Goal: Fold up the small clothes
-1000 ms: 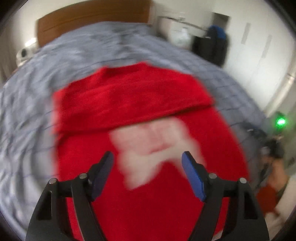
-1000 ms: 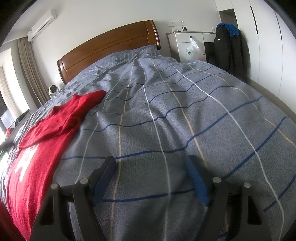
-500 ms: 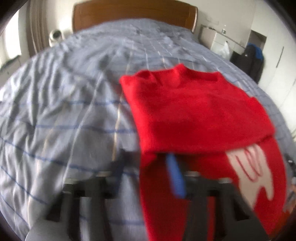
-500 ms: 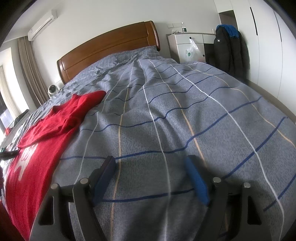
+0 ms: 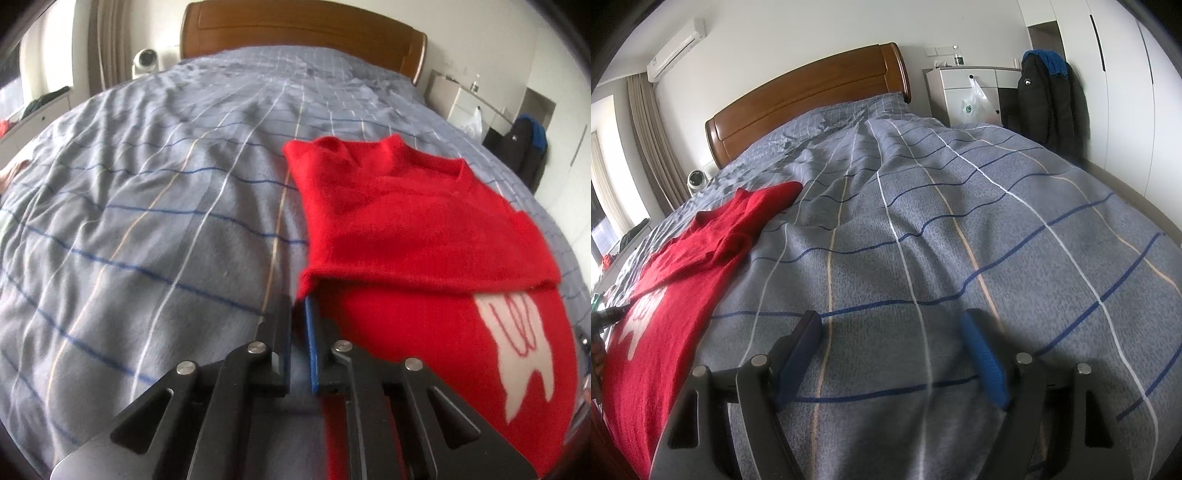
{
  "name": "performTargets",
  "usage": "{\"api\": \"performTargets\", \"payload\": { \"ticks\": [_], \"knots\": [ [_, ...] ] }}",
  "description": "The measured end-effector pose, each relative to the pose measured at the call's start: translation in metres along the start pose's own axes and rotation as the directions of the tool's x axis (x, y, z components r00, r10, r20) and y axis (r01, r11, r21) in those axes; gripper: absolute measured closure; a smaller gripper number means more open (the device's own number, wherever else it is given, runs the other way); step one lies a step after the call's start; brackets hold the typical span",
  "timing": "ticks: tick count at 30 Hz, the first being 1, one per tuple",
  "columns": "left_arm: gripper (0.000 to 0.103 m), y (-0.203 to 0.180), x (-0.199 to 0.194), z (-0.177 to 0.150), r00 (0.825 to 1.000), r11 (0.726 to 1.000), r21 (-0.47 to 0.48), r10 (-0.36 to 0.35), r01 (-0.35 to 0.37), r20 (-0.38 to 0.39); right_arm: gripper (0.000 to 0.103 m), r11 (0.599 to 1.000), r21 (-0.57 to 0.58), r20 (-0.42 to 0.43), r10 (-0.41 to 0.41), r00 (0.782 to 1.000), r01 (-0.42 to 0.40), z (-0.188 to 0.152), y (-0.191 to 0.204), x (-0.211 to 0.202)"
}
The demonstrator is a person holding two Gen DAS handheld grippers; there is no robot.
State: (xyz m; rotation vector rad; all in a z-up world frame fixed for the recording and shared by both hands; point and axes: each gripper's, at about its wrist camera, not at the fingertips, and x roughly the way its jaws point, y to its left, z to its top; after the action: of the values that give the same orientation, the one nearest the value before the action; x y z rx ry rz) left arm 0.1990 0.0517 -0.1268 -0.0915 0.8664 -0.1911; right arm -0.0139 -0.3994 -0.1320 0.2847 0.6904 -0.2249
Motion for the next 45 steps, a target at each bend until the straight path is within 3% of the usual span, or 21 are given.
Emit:
{"api": "performTargets", "payload": {
  "ticks": [3,5,7,10,13,17,19,22,45],
  "knots": [
    [0.086,0.014,-0.017,-0.006,1.0,0.999,-0.034,-0.001,0.0,-0.024,0.026,1.0,-0.001,0.0,-0.002,1.0,0.002,0.0,0.0,0.0],
    [0.069,0.025,-0.03,-0.01,1.0,0.998,-0.067,-0.008,0.006,-0.024,0.026,1.0,-0.001,0.0,-0.002,1.0,0.002,0.0,0.0,0.0],
    [0.037,0.038,-0.047,-0.012,0.999,0.995,-0.096,0.034,-0.033,0.006,0.026,1.0,-0.002,0.001,-0.004,1.0,0.004,-0.001,0.0,-0.001],
    [0.022,0.055,-0.067,-0.013,0.993,0.988,-0.127,0.096,-0.086,0.07,0.026,1.0,-0.002,0.001,-0.004,1.0,0.004,-0.001,0.0,-0.001],
    [0.021,0.075,-0.064,-0.015,0.99,0.979,-0.171,0.122,-0.108,0.07,0.026,1.0,-0.002,0.001,-0.004,1.0,0.004,-0.001,0.0,-0.001],
    [0.02,0.094,-0.037,-0.036,0.989,0.971,-0.192,0.144,-0.139,0.015,0.026,1.0,-0.002,0.0,-0.006,1.0,0.006,-0.001,0.0,-0.001],
    [0.017,0.088,-0.036,-0.046,0.984,0.979,-0.133,0.164,-0.153,0.073,0.026,1.0,-0.003,0.0,-0.006,1.0,0.006,-0.001,0.0,-0.001],
    [0.01,0.078,-0.032,-0.045,0.979,0.977,-0.098,0.194,-0.187,0.063,0.026,1.0,-0.004,-0.001,-0.009,1.0,0.009,-0.001,0.0,-0.001],
    [0.002,0.074,-0.031,-0.05,0.969,0.972,-0.063,0.232,-0.228,0.082,0.026,0.999,-0.019,0.002,-0.029,1.0,0.029,-0.002,0.001,-0.001]
  ]
}}
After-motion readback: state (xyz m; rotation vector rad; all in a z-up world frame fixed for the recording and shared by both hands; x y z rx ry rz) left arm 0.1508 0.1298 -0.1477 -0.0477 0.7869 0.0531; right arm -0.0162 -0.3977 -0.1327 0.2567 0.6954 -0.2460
